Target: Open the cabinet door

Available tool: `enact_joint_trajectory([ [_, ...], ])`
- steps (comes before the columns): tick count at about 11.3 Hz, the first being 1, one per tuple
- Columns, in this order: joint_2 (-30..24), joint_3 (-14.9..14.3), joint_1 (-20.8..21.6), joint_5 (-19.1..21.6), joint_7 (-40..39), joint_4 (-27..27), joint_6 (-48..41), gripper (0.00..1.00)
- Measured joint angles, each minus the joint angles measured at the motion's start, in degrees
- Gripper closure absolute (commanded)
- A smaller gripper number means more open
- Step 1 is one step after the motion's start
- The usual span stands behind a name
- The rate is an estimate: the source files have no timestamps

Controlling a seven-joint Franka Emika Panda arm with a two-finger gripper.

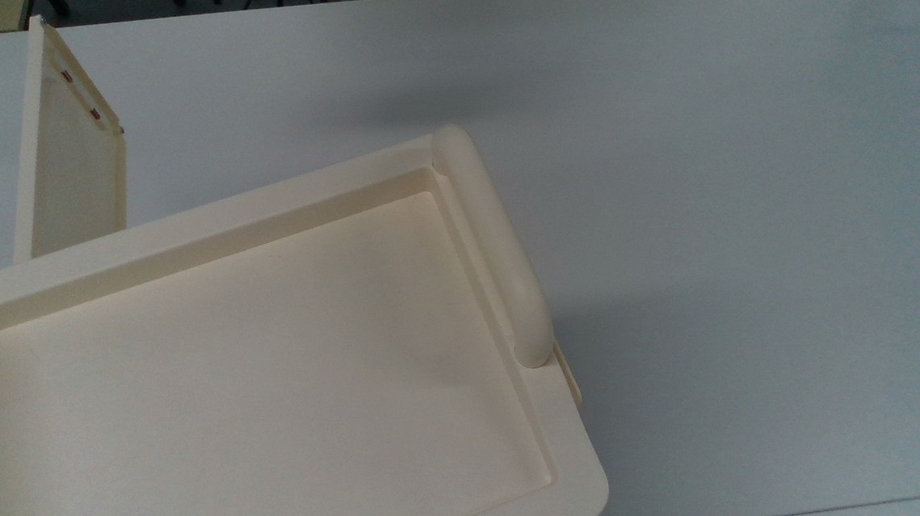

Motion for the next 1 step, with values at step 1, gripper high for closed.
enact_joint_trajectory([
  [1, 0.0, 0.0, 0.0, -0.23, 0.0, 0.0, 0.0, 0.0],
])
